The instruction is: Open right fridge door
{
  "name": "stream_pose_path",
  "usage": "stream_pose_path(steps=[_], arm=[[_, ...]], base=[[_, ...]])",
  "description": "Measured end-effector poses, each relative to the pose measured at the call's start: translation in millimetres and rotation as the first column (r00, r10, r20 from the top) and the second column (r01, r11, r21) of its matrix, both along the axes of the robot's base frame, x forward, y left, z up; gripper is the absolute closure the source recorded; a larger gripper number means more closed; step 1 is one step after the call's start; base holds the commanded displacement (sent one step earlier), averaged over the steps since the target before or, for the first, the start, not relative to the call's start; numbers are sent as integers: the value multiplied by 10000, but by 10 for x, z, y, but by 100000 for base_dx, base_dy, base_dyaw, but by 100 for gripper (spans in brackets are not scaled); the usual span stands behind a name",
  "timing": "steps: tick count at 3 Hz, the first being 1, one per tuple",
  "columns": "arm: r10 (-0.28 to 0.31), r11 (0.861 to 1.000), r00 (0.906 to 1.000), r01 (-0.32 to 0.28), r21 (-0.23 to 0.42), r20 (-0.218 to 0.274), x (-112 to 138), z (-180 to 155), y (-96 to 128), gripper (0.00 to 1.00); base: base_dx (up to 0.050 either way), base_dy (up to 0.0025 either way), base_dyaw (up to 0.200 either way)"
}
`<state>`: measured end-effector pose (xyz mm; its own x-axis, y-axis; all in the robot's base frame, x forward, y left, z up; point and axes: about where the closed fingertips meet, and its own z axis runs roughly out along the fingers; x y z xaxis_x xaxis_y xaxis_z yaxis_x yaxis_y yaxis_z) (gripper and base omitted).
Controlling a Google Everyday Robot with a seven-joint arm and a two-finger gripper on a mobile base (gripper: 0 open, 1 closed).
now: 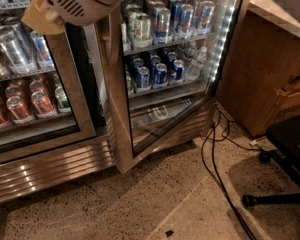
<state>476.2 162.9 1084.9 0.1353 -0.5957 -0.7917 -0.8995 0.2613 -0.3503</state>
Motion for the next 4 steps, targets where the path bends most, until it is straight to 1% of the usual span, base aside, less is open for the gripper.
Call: stream_pose_path(steps=[1,2,3,4], arm=[[213,9997,9984,-221,141,525,-84,210,182,100],[270,9995,9976,-279,141,632,-146,267,215,100],[50,10000,10000,-50,39,73,-136,171,245,100],[-645,9971,9900,587,-494,-1254,-154,-99,254,100]], base=[[0,0,0],[0,0,0],[0,0,0],[0,0,0]])
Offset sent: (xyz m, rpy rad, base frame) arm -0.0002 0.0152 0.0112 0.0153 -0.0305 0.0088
